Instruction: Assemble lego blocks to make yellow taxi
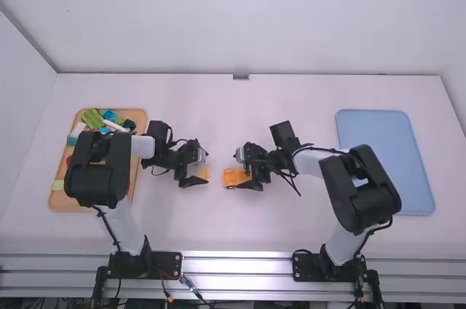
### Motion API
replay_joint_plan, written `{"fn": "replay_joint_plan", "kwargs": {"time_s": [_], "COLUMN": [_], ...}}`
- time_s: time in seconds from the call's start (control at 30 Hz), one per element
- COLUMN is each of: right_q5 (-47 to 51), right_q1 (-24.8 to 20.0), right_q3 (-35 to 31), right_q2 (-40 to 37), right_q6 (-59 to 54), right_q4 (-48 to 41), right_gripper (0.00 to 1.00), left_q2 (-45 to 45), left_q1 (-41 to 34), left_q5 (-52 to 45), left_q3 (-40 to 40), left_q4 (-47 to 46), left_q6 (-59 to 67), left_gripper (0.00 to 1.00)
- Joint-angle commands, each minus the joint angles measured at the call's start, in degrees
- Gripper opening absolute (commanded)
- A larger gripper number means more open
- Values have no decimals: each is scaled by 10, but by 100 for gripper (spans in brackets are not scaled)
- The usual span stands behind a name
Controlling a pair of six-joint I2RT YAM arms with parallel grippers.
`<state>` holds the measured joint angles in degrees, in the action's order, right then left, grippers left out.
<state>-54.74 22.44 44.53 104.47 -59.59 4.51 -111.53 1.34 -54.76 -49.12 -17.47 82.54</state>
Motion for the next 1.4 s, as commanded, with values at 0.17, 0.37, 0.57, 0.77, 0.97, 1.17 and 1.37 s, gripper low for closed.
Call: {"fn": "replay_joint_plan", "kwargs": {"time_s": [0.17,0.37,0.57,0.77,0.97,1.17,1.37], "right_q5": [-14,-12,-11,-12,-13,-14,-14], "right_q1": [-4,-3,-3,-3,-3,-3,-3], "right_q3": [-28,-39,-71,-74,-73,-73,-73], "right_q2": [1,1,1,1,1,1,1], "right_q6": [45,44,88,88,88,88,88], "right_q4": [43,56,132,135,135,135,136], "right_gripper": [99,99,99,99,99,99,99], "left_q2": [-28,-28,-28,-28,-29,-29,-29], "left_q1": [2,2,2,2,2,2,2], "left_q5": [-14,-9,4,4,3,2,4], "left_q3": [-21,-5,8,8,9,24,31], "left_q4": [-25,11,18,19,19,42,52], "left_q6": [46,43,43,43,43,43,39], "left_gripper": [100,93,81,66,56,49,43]}}
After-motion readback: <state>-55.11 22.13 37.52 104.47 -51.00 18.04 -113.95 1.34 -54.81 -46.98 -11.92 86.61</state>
